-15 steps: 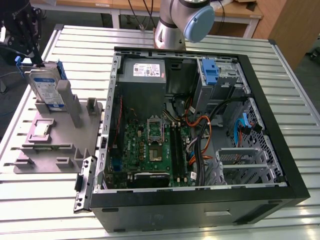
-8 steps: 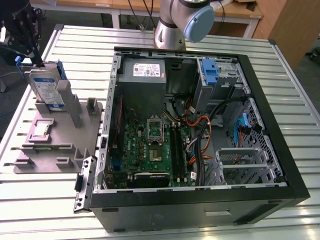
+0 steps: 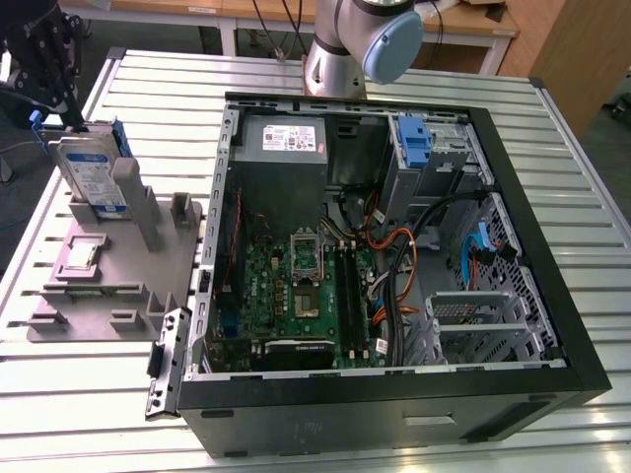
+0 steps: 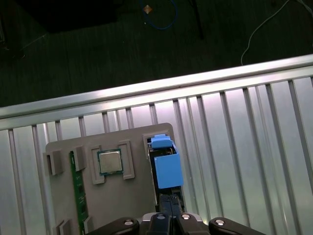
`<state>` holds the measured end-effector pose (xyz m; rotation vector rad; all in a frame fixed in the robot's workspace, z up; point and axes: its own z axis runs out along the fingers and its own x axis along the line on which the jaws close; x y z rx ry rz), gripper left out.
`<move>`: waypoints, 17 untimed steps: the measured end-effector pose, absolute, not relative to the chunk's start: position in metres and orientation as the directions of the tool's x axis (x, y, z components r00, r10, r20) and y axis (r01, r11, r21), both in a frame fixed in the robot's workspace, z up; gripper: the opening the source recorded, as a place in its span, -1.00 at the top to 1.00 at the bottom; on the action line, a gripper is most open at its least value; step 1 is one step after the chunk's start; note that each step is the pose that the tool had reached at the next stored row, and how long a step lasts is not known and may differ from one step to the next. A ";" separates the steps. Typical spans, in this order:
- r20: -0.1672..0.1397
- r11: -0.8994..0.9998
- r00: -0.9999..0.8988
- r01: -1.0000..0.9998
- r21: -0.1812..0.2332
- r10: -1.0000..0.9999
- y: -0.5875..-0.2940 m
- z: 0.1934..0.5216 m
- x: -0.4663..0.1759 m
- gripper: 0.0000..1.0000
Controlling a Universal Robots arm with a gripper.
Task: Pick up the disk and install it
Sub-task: 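Pick up the disk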
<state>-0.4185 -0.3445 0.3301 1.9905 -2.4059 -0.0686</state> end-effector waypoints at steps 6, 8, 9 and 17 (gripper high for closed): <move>-0.014 0.185 -0.186 -0.982 0.045 -0.982 -0.345 0.332 -0.419 0.79; -0.014 0.185 -0.185 -0.982 0.045 -0.983 -0.345 0.332 -0.419 0.79; -0.014 0.185 -0.185 -0.982 0.045 -0.983 -0.345 0.332 -0.419 0.79; -0.014 0.183 -0.184 -0.982 0.045 -0.983 -0.345 0.332 -0.419 0.79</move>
